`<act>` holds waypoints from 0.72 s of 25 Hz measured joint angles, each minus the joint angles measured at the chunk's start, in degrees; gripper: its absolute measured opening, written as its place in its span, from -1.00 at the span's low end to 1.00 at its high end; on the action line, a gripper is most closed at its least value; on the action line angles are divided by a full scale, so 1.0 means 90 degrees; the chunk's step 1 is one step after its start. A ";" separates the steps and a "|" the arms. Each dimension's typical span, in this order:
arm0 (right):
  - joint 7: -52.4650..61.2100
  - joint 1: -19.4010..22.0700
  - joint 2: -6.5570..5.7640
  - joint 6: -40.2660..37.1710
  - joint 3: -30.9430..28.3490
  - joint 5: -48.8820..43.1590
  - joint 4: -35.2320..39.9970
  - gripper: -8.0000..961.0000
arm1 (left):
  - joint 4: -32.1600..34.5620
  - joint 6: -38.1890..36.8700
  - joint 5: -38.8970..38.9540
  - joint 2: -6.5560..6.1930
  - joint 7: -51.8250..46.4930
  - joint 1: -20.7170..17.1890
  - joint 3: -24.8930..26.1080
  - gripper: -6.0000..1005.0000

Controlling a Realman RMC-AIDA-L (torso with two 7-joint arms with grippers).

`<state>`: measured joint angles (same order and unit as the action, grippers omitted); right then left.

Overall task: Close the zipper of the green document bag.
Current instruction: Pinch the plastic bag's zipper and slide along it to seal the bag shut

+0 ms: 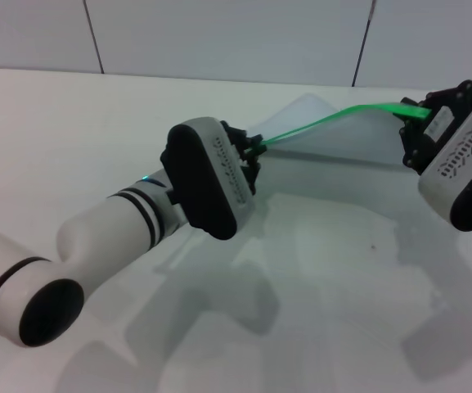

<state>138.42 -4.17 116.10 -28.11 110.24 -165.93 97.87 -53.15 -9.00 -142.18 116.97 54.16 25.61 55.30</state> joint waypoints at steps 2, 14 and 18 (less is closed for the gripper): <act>0.0000 0.0041 0.0000 0.0005 -0.0024 0.0000 0.0056 -0.88 | 0.0157 -0.0015 0.0021 0.0003 -0.0011 0.0029 0.0049 -0.79; -0.0003 0.0306 -0.0001 0.0159 -0.0296 0.0000 0.0311 -0.88 | 0.0954 -0.0173 0.0406 -0.0003 -0.0028 0.0255 0.0252 -0.69; -0.0005 0.0326 0.0009 0.0187 -0.0348 0.0004 0.0300 -0.88 | 0.1084 -0.0183 0.0578 -0.0001 -0.0012 0.0326 0.0277 -0.66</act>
<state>138.38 -1.23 116.18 -26.42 107.10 -165.90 100.58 -43.39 -10.65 -136.97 116.97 54.05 28.54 57.79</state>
